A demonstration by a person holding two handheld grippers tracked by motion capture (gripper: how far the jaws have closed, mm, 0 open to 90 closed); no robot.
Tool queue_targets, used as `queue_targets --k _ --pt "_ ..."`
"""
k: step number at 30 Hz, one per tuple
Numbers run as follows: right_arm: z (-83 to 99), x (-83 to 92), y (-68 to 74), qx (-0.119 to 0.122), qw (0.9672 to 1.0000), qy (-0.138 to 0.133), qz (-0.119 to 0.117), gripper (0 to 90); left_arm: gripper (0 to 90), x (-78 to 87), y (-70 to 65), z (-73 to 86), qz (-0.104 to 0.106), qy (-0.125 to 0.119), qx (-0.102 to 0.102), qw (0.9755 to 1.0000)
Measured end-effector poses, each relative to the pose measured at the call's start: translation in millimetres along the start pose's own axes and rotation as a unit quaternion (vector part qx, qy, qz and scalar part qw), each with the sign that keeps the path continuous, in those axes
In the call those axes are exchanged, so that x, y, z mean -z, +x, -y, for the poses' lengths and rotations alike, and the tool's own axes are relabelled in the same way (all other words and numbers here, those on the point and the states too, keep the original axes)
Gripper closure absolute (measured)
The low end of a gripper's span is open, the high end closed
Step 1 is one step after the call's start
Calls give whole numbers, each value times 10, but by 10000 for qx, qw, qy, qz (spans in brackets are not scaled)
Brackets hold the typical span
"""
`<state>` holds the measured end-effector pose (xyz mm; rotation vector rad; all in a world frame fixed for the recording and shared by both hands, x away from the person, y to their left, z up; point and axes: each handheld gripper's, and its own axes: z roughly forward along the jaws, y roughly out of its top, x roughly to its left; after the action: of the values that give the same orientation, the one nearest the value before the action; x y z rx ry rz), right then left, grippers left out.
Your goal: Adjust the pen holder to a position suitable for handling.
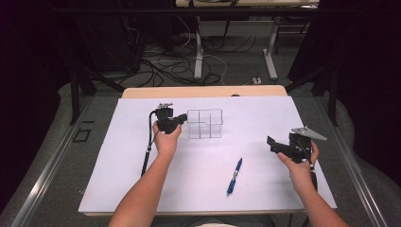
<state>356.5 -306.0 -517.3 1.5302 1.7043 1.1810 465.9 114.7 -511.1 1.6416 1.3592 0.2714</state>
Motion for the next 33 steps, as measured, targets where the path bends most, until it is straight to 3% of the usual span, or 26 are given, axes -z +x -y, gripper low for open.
queue_targets --k 2,3,6,10,15,21,24,25,33 --pt "5 -15 5 -19 9999 -107 26 80 869 15 10 -4 -40 7 2 10000" --pt "-4 9 -3 6 10000 32 -29 80 855 20 16 -6 -44 4 7 10000" --pt "-7 12 -1 6 10000 48 -8 80 825 56 37 -17 -64 25 37 10000" --pt "-10 10 -4 49 10000 48 -19 80 773 127 20 -39 95 -36 130 9999" --pt "-12 13 8 -4 10000 53 -15 80 705 191 3 -52 123 30 43 9999" --pt "-13 13 1 25 10000 44 -18 80 610 271 -16 -60 292 11 160 9994" --pt "-13 16 9 -14 10000 46 -18 79 590 308 -64 -53 291 -47 115 9995" --pt "-12 13 11 -19 10000 11 -32 79 563 336 -79 -57 265 -35 8 9996" --pt "-12 17 13 -13 10000 10 -32 79 470 420 -187 -51 478 -131 -118 9987"
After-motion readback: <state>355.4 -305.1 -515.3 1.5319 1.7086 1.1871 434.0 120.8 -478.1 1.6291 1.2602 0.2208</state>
